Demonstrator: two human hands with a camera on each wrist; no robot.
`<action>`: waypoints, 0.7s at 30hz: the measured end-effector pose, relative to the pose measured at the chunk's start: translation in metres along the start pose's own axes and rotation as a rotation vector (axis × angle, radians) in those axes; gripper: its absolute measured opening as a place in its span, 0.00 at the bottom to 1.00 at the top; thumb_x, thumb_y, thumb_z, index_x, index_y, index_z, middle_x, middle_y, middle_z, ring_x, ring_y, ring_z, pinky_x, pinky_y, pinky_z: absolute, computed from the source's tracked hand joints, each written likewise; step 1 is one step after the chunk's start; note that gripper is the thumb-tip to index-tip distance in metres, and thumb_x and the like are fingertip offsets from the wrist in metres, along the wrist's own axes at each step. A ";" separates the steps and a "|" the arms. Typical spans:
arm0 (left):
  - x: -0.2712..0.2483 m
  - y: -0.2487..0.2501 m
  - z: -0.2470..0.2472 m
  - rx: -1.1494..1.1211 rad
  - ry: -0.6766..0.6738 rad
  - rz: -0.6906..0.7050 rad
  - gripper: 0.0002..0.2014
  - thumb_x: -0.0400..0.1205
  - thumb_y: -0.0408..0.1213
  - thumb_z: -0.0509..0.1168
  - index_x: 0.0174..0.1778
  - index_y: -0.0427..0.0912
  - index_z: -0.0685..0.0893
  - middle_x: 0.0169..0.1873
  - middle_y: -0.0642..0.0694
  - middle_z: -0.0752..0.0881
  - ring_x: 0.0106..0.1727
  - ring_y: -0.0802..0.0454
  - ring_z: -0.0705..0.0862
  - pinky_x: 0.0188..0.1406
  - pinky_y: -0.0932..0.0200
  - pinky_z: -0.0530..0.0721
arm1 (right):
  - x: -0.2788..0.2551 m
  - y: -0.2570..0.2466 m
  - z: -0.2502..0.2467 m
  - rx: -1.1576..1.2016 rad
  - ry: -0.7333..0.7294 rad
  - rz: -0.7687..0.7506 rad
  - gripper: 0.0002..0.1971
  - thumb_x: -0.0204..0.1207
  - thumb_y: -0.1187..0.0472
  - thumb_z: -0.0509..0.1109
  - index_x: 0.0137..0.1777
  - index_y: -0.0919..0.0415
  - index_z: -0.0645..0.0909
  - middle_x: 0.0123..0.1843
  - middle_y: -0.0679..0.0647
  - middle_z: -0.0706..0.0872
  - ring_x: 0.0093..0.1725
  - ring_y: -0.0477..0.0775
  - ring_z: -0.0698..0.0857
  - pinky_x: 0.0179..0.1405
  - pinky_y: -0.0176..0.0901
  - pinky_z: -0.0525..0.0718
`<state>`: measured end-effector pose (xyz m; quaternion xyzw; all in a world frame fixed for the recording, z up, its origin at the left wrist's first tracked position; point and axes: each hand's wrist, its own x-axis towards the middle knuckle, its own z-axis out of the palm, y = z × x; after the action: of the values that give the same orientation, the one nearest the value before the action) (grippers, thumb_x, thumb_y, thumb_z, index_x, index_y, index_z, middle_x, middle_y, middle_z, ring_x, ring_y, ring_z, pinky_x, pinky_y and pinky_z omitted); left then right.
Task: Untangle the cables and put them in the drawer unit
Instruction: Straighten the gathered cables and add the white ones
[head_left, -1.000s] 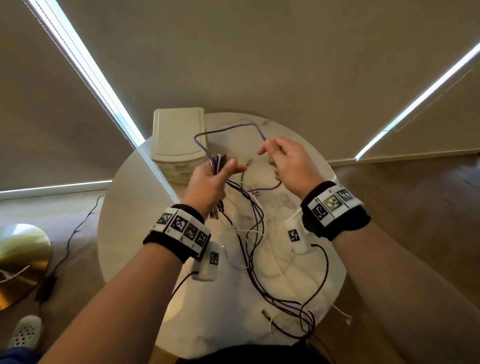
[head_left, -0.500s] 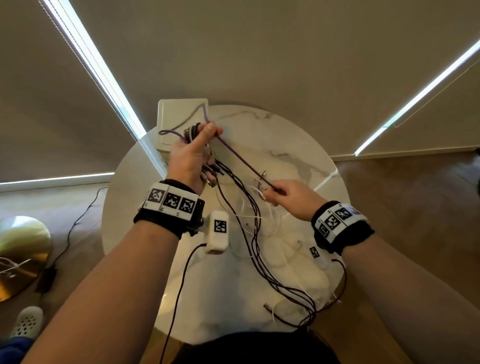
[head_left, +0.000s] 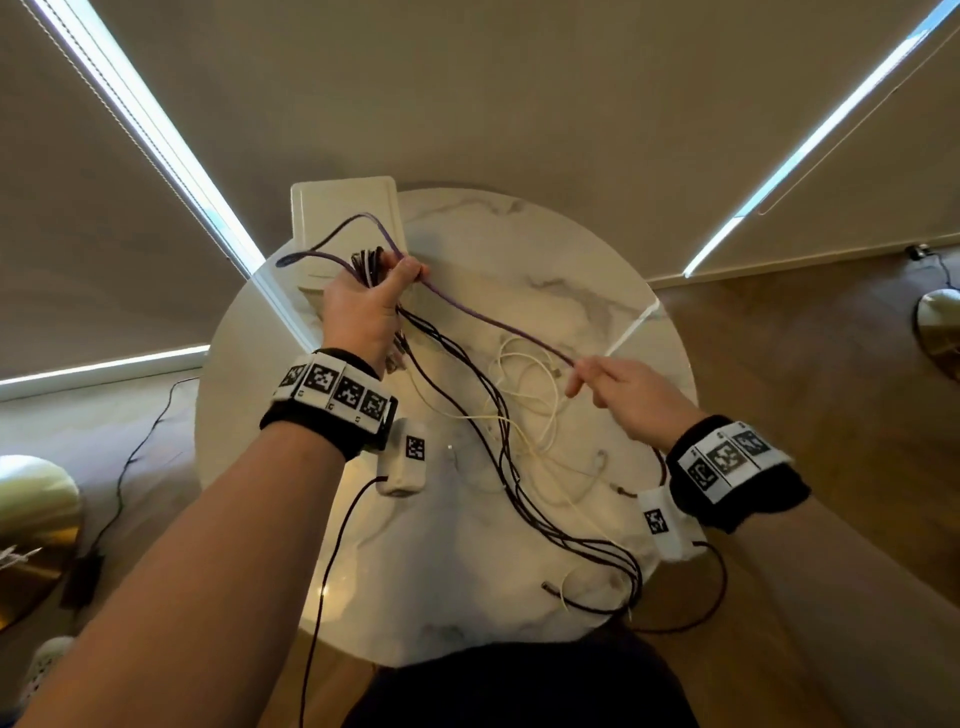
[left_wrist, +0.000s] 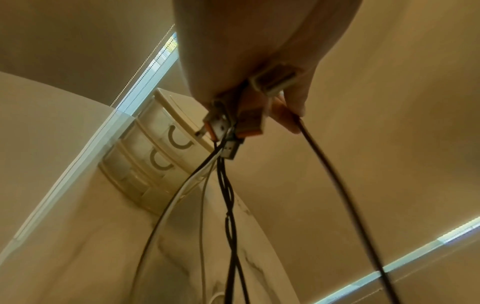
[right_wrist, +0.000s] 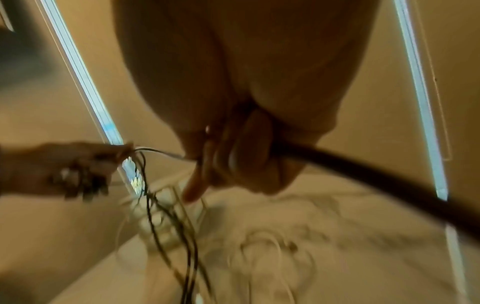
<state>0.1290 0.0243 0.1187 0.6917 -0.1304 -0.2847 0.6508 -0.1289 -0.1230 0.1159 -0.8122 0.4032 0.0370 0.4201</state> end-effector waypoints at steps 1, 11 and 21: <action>0.001 0.000 -0.001 0.076 -0.027 0.016 0.16 0.84 0.46 0.74 0.58 0.35 0.89 0.49 0.46 0.95 0.32 0.68 0.85 0.56 0.53 0.83 | -0.005 0.008 0.012 -0.044 -0.133 0.071 0.23 0.89 0.41 0.56 0.45 0.50 0.88 0.40 0.55 0.80 0.30 0.46 0.75 0.31 0.37 0.71; -0.003 0.019 -0.009 0.420 -0.208 -0.157 0.32 0.88 0.68 0.53 0.45 0.42 0.86 0.30 0.51 0.79 0.27 0.54 0.74 0.32 0.55 0.78 | -0.004 0.055 0.079 -0.798 -0.492 0.262 0.25 0.84 0.39 0.63 0.58 0.63 0.85 0.57 0.61 0.89 0.52 0.61 0.85 0.48 0.45 0.77; -0.023 0.052 0.000 0.324 -0.607 -0.181 0.25 0.90 0.59 0.57 0.34 0.46 0.82 0.23 0.50 0.71 0.23 0.50 0.66 0.27 0.54 0.66 | 0.057 -0.113 -0.001 -0.065 -0.124 -0.487 0.52 0.68 0.45 0.85 0.87 0.43 0.58 0.88 0.54 0.61 0.85 0.56 0.63 0.82 0.53 0.61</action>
<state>0.1206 0.0305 0.1745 0.6785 -0.2997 -0.5094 0.4363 -0.0139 -0.1225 0.1674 -0.8946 0.1676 -0.0026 0.4142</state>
